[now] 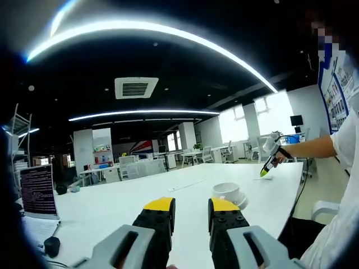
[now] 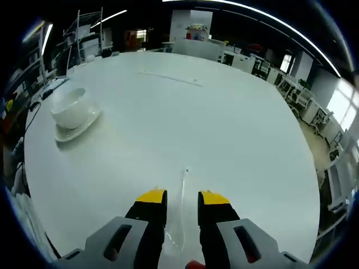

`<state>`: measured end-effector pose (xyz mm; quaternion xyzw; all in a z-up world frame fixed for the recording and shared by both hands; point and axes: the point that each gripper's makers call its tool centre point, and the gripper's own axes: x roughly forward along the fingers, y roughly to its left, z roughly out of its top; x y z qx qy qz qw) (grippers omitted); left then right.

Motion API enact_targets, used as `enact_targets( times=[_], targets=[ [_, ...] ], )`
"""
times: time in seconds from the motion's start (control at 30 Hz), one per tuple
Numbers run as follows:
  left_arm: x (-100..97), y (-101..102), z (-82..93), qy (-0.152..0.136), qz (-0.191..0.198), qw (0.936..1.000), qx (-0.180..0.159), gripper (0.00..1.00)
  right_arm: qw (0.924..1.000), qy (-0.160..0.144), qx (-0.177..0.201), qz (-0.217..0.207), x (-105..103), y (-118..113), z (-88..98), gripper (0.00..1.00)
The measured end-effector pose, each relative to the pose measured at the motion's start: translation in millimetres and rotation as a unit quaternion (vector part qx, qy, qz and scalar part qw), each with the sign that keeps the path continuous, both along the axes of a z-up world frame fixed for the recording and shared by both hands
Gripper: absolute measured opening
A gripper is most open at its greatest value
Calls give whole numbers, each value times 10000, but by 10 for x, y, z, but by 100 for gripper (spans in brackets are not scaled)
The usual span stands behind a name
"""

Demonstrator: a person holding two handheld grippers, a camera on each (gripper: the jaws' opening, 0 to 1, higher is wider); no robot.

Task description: Tidy tabletop coffee trays, cups and spoons，present forward

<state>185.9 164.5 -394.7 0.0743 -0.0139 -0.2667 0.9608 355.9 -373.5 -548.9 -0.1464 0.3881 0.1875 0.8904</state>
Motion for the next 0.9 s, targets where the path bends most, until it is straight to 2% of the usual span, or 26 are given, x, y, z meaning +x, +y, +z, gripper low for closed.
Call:
enact_targets(
  times=[0.3, 0.33, 0.5, 0.67, 0.9],
  targets=[
    [8, 14, 40, -52, 29, 10000, -8, 25, 9998, 171, -21, -137, 36, -81, -194, 21],
    [10, 17, 45, -54, 25, 10000, -10, 25, 9995, 206, 123, -197, 20, -64, -187, 20],
    [20, 70, 60, -91, 90, 9999, -72, 25, 9990, 235, 248, -275, 19, -70, -188, 18],
    [44, 112, 13, -37, 141, 9998, -150, 25, 9992, 238, 162, -280, -1, -65, -190, 7],
    [55, 106, -2, -9, 138, 9997, -191, 25, 9993, 222, 121, -289, -17, -59, -179, 6]
  ],
)
